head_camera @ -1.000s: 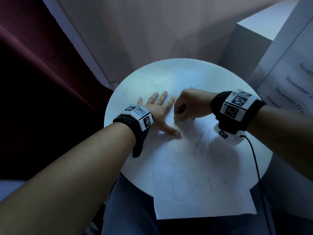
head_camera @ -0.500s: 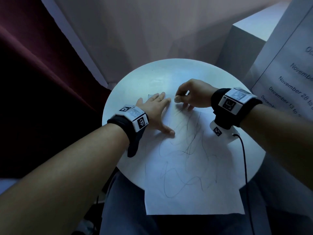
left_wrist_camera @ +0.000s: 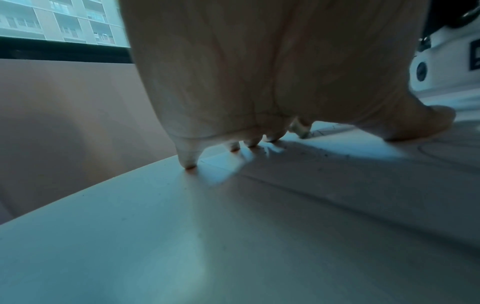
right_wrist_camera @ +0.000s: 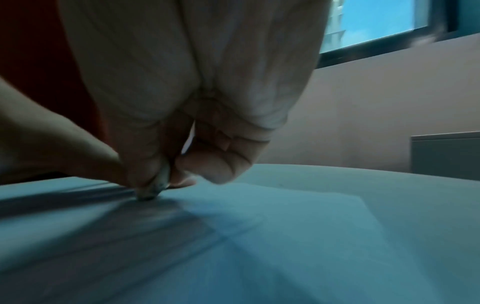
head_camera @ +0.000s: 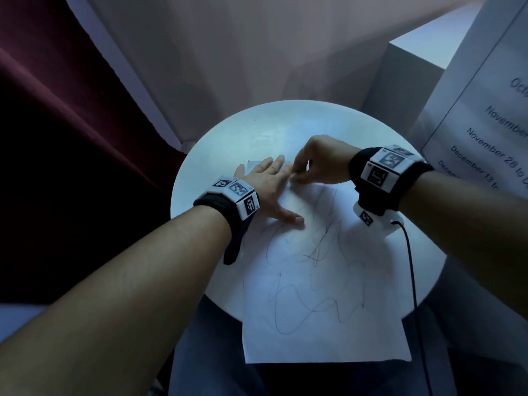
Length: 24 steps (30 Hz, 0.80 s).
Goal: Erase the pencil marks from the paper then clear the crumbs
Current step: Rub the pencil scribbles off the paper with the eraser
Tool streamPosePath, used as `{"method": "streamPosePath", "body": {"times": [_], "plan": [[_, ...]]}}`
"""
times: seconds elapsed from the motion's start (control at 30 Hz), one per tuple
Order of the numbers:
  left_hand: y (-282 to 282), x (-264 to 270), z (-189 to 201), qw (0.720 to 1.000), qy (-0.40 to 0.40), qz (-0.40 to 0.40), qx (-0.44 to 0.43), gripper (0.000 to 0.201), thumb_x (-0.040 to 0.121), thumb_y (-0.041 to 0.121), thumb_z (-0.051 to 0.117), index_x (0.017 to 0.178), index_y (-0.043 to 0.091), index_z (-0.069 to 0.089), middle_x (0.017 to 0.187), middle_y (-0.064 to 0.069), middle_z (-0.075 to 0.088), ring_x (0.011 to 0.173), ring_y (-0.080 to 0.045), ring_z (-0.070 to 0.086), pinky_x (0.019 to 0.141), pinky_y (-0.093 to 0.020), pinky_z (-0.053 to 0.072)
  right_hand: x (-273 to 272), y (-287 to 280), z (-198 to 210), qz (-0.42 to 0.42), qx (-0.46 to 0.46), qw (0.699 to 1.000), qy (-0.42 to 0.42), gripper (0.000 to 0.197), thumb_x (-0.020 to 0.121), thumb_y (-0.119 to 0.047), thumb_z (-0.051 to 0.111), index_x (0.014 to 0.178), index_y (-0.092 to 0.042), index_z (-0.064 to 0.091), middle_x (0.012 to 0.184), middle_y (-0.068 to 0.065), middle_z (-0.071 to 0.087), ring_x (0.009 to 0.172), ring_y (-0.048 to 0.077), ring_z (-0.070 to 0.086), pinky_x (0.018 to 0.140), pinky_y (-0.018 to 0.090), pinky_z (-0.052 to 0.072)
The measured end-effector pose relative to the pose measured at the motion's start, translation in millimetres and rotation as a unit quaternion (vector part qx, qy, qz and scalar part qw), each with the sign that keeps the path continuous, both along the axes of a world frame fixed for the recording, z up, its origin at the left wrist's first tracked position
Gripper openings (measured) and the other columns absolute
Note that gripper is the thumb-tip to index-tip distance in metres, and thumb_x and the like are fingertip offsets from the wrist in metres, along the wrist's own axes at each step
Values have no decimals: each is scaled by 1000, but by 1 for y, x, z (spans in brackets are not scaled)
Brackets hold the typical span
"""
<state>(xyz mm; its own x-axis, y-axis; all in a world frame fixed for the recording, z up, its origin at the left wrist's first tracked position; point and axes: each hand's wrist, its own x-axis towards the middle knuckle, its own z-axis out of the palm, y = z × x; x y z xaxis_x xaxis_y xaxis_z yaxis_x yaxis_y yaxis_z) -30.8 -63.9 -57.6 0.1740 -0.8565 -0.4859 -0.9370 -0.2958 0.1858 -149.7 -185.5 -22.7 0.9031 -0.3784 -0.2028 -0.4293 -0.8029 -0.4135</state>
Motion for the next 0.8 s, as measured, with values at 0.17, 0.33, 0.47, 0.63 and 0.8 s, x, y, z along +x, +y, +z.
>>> {"method": "streamPosePath", "body": {"times": [0.17,0.33,0.47,0.63,0.8], "plan": [[0,1,-2,1000,5,-2,-4,132,61,86,62,157,33,-10,164,8,-20,151,-14,-16,117,-64,-3,-5,15,-8,7,13,1000,-8,5,78,-20,72,79,-19,76,64,-9,61,59,8,55,59,21,43],[-1,2,-4,1000,1,-4,0,134,59,88,60,157,33,-13,164,8,-21,151,-14,-16,117,-64,-3,-4,2,-5,-4,-2,1000,0,9,78,-23,70,78,-16,76,68,-2,68,67,18,62,63,28,50],[-1,2,-5,1000,-6,-4,2,134,60,89,60,157,33,-14,164,9,-21,151,-14,-17,118,-63,-3,-2,-5,-9,-43,-10,998,-45,8,78,-20,68,77,-16,75,73,2,70,69,17,63,68,33,54],[-3,3,-5,1000,-1,-7,9,135,58,91,60,156,35,-15,164,7,-22,151,-15,-17,117,-64,-3,-4,6,-6,37,12,999,31,7,77,-24,70,77,-18,75,66,-1,67,60,13,59,60,26,48],[-3,2,-4,1000,-11,-9,17,134,61,89,58,156,31,-17,163,8,-24,151,-14,-18,118,-62,-3,-3,-14,-8,-33,1,999,-31,6,78,-21,71,76,-19,75,74,0,72,75,18,66,66,27,51]]}}
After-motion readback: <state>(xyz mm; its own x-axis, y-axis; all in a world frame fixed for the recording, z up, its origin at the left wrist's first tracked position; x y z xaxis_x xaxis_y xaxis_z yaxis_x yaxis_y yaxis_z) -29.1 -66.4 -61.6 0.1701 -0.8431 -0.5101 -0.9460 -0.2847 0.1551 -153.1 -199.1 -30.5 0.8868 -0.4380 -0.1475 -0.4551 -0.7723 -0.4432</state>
